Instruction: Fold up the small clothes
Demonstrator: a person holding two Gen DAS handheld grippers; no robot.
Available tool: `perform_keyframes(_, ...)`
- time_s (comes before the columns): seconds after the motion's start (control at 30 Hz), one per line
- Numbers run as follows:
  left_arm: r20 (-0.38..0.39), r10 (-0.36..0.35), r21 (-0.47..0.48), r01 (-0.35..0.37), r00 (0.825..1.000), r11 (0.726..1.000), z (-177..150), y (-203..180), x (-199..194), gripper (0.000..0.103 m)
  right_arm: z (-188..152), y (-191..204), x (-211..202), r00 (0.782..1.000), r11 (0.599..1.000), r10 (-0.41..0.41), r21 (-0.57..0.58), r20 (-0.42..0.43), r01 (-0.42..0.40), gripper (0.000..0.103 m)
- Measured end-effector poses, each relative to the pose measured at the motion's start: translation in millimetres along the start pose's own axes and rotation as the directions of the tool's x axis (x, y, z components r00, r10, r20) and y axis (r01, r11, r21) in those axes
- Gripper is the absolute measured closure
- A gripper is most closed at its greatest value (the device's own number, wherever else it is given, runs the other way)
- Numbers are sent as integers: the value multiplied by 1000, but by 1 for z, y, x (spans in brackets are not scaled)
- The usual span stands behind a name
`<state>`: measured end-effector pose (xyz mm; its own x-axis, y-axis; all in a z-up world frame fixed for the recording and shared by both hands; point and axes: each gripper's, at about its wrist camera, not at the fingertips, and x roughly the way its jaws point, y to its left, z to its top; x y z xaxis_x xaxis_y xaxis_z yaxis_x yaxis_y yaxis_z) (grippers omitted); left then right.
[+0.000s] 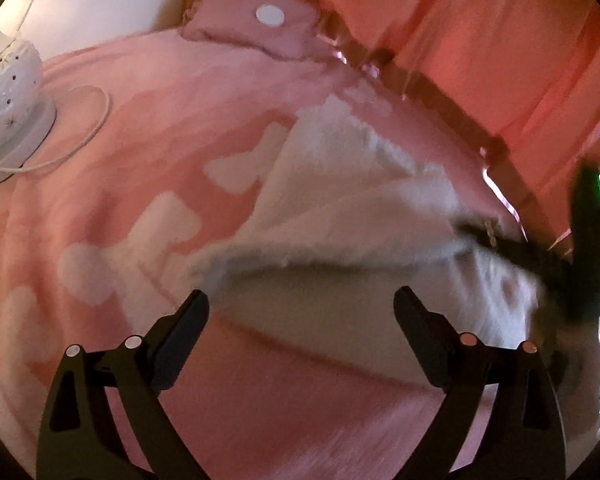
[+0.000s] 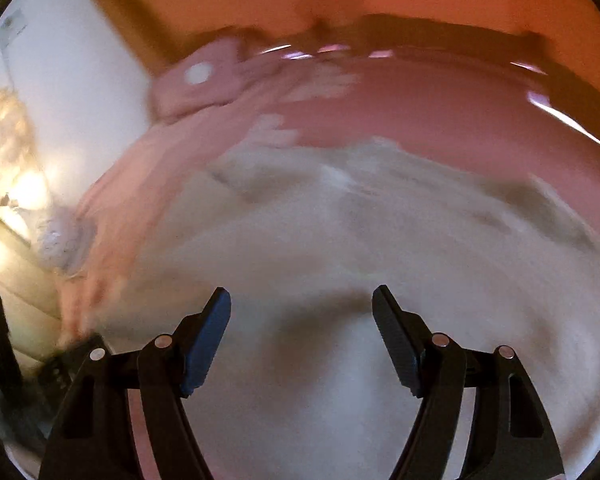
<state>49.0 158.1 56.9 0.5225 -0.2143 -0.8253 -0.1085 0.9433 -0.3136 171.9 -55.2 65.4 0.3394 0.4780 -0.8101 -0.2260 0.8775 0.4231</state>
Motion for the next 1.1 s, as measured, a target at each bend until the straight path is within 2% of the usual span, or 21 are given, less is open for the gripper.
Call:
perform_keyframes(0.07, -22, 0, 12, 0, 1000, 1000, -5, 3, 4, 12, 24, 12, -1, 987, 988, 145, 36, 73, -148, 35)
perform_keyframes(0.1, -39, 2, 18, -2, 999, 1000, -7, 5, 8, 12, 36, 20, -10, 955, 961, 264, 53, 133, -272, 35)
perform_keyframes(0.17, -52, -5, 11, 6, 999, 1000, -7, 10, 15, 12, 45, 28, -30, 918, 935, 335, 49, 215, -352, 35)
perform_keyframes(0.2, -53, -4, -3, 4, 999, 1000, -5, 13, 19, 12, 45, 29, -46, 911, 939, 325, 27, 254, -342, 35)
perform_keyframes(0.23, -55, -8, -20, 7, 998, 1000, -3, 16, 22, 12, 42, 30, -55, 915, 948, 303, 9, 266, -317, 35)
perform_keyframes(0.3, -60, -30, -79, 25, 998, 997, 0, 24, 28, 11, 26, 22, -66, 946, 976, 212, -4, 246, -218, 34)
perform_keyframes(0.4, -38, -56, -116, 51, 998, 992, 0, 30, 26, 10, -14, -13, -58, 988, 990, 93, 90, 121, -104, 34)
perform_keyframes(0.43, -36, -58, -111, 54, 998, 992, 0, 30, 25, 10, -25, -21, -54, 994, 990, 68, 121, 86, -78, 34)
perform_keyframes(0.47, -32, -57, -107, 53, 998, 993, -1, 29, 26, 10, -39, -28, -48, 997, 987, 55, 149, 47, -61, 34)
perform_keyframes(0.53, -24, -46, -92, 44, 999, 995, -4, 28, 25, 10, -57, -28, -31, 996, 985, 86, 153, -18, -82, 38)
perform_keyframes(0.6, -17, -25, -63, 24, 1000, 998, -7, 24, 24, 10, -50, -11, -6, 997, 995, 48, 90, -62, -42, 39)
perform_keyframes(0.67, -14, -9, -37, 9, 1000, 999, -8, 19, 24, 10, -28, 10, 11, 998, 1000, 17, 20, -57, -16, 40)
perform_keyframes(0.7, -10, -3, -27, 3, 1000, 1000, -9, 19, 24, 10, -6, 24, 21, 999, 999, 34, -6, -38, -34, 41)
perform_keyframes(0.77, -5, -3, -23, 3, 1000, 1000, -8, 19, 25, 9, 26, 41, 28, 991, 991, 134, -1, 5, -134, 47)
perform_keyframes(0.8, 0, -7, -25, 7, 1000, 1000, -7, 20, 26, 8, 45, 52, 23, 977, 978, 206, 16, 50, -207, 48)
perform_keyframes(0.83, 6, -14, -30, 14, 1000, 999, -5, 22, 26, 8, 59, 62, 14, 963, 967, 250, 16, 97, -253, 48)
perform_keyframes(0.87, 7, -20, -35, 20, 1000, 999, -4, 23, 27, 7, 65, 68, 5, 957, 965, 260, 4, 126, -263, 48)
perform_keyframes(0.93, 14, -33, -59, 33, 999, 998, 1, 26, 29, 6, 66, 77, -18, 955, 972, 234, -41, 182, -230, 47)
perform_keyframes(0.97, 18, -40, -75, 41, 999, 996, 3, 27, 30, 6, 59, 77, -29, 960, 980, 196, -65, 200, -187, 47)
perform_keyframes(1.03, 23, -63, -109, 65, 998, 992, 7, 30, 32, 5, 38, 66, -45, 972, 992, 106, -83, 211, -90, 45)
perform_keyframes(1.1, 32, -91, -152, 94, 995, 984, 11, 35, 33, 5, 11, 42, -52, 982, 997, -29, -68, 187, 42, 45)
